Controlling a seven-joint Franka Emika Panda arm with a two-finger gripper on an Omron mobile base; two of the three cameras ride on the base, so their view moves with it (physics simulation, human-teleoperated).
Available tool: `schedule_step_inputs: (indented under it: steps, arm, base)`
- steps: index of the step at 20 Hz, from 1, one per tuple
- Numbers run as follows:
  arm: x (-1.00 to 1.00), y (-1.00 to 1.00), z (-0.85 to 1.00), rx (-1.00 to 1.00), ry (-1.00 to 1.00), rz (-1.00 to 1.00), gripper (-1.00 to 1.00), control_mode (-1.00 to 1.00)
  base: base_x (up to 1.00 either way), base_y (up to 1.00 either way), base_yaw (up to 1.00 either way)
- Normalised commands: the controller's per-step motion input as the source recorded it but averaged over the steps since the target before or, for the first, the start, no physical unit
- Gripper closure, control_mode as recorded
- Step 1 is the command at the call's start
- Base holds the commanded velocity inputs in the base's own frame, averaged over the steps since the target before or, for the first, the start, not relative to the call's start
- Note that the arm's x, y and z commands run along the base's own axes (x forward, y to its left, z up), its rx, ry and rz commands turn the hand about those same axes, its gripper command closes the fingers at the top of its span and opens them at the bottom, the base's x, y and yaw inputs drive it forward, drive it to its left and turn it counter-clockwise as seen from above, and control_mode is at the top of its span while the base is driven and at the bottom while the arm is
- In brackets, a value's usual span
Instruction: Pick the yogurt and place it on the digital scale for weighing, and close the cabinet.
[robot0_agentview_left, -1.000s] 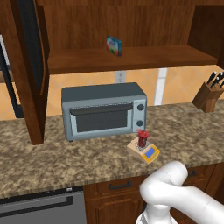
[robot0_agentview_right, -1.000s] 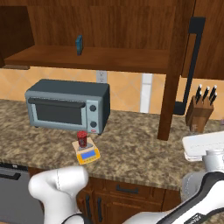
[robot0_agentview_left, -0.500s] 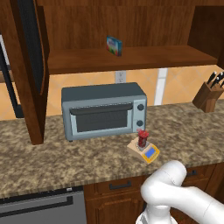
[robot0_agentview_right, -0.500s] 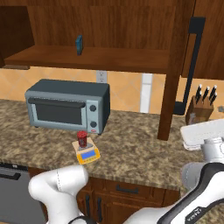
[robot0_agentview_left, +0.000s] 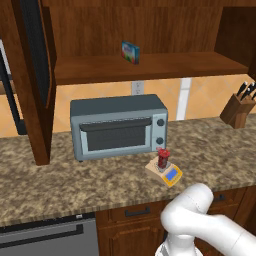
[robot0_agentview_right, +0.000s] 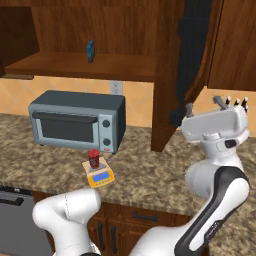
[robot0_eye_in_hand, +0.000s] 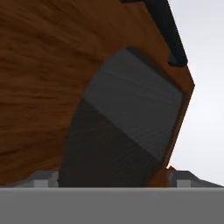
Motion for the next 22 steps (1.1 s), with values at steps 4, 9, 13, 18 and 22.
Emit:
schedule_step_inputs:
  steps: [4, 9, 13, 18, 22]
  arm:
    - [-0.04, 1.0, 0.71, -0.27, -0.62, 0.0, -1.0, -1.0]
    - [0.0, 1.0, 0.76, -0.23, -0.62, 0.01, -1.0, -1.0]
    - [0.01, 0.67, 0.97, -0.16, -0.38, 0.0, -1.0, -1.0]
    - [0.0, 0.43, 1.0, -0.15, -0.09, -0.01, -1.0, -1.0]
    - [0.0, 0.36, 1.0, -0.08, 0.1, -0.09, -1.0, -1.0]
  base:
    - [0.0, 0.0, 0.0]
    - [0.0, 0.0, 0.0]
    - [0.0, 0.0, 0.0]
    - [0.0, 0.0, 0.0]
    - [0.0, 0.0, 0.0]
